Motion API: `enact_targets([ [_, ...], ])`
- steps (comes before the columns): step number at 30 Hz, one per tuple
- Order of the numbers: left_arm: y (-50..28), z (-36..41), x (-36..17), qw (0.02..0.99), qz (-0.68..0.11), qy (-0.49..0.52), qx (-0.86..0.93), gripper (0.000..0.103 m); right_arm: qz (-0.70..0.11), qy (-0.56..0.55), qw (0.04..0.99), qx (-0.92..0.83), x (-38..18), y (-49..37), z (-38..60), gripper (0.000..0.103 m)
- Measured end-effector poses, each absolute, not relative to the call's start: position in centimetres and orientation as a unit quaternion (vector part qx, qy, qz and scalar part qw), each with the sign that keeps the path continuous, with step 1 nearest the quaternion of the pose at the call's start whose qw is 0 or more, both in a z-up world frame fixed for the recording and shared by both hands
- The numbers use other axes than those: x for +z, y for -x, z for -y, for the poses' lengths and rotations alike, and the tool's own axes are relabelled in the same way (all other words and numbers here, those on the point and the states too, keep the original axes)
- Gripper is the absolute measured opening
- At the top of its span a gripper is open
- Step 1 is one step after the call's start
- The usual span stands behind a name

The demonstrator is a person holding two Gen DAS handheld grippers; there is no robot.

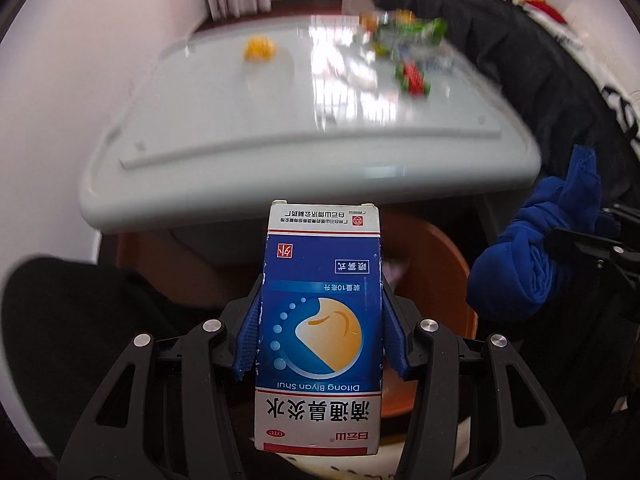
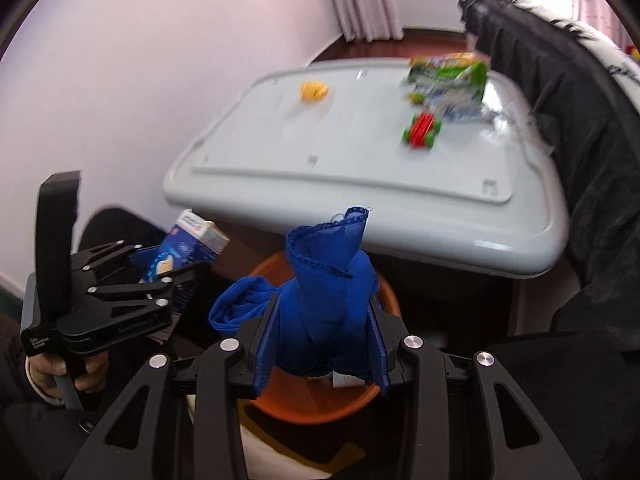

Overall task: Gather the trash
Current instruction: 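Lower the cloth and medicine box over the orange bin and open both grippers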

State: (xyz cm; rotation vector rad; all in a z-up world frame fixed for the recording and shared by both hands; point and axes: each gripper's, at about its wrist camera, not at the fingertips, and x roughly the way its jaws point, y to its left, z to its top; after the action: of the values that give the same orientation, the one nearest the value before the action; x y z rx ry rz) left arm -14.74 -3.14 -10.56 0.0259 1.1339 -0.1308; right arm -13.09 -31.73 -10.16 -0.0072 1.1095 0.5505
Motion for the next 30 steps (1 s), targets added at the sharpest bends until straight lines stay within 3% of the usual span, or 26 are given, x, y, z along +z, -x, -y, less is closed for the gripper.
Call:
enact_targets([
  [6,13.6,3.6,-15.4,0.794,-0.604,-0.014,-0.069,0.05,-0.574,0.025,0.776,0.261,-14.4,12.2,30.5,0.039],
  [12,13.2,3.3,-16.5,0.781,-0.621,-0.008,-0.067,0.05,-0.592,0.023,0.762,0.264,-16.1,11.7,30.2,0.04],
  [15,13.0,3.5,-16.7,0.777,-0.626,-0.008,-0.068,0.051,-0.59,0.04,0.762,0.265,-16.2,11.9,29.8,0.05],
  [17,13.1,3.2,-16.9,0.77,-0.635,-0.009,-0.065,0.073,-0.582,0.047,0.768,0.261,-15.8,12.0,29.6,0.071],
  [18,13.1,3.0,-16.9,0.771,-0.634,-0.007,-0.059,0.093,-0.58,0.044,0.771,0.26,-15.7,12.0,29.7,0.075],
  [30,12.6,3.0,-14.9,0.793,-0.606,0.007,-0.064,0.093,-0.548,-0.033,0.8,0.241,-12.5,10.1,33.7,0.076],
])
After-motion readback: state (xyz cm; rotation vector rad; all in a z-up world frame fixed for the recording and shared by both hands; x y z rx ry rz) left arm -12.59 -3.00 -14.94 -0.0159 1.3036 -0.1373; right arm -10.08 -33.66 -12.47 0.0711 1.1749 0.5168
